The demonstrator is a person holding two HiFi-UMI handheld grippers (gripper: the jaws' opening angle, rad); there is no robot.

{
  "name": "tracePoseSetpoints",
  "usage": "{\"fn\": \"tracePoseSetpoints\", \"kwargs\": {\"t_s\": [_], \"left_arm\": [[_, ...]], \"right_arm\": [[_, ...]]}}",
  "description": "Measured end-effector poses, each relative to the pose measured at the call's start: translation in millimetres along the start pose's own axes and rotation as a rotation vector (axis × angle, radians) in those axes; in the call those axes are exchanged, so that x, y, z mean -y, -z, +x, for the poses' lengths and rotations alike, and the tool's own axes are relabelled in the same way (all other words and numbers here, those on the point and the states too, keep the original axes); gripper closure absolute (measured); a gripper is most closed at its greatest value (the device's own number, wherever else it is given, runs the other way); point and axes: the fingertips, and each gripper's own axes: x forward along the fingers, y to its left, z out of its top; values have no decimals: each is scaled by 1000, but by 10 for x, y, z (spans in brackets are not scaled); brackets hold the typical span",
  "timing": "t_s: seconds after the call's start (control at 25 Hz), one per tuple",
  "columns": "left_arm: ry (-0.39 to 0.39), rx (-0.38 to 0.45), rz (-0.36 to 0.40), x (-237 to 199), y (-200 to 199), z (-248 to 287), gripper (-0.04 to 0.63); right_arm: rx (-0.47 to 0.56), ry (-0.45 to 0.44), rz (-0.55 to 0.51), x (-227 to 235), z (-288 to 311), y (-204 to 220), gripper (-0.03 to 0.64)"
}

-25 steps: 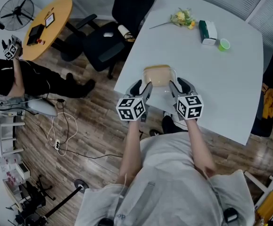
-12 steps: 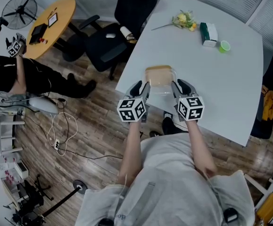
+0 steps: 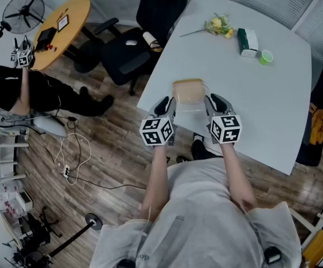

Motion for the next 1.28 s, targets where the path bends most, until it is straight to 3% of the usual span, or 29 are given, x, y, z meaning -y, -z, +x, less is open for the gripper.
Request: {"fn": "tracePoseSetpoints", "kwargs": {"t_s": [1.28], "left_arm": [[1, -4, -11, -148, -36, 149, 525]], "right_arm": [[-26, 19, -7, 57, 187, -10, 549]]}}
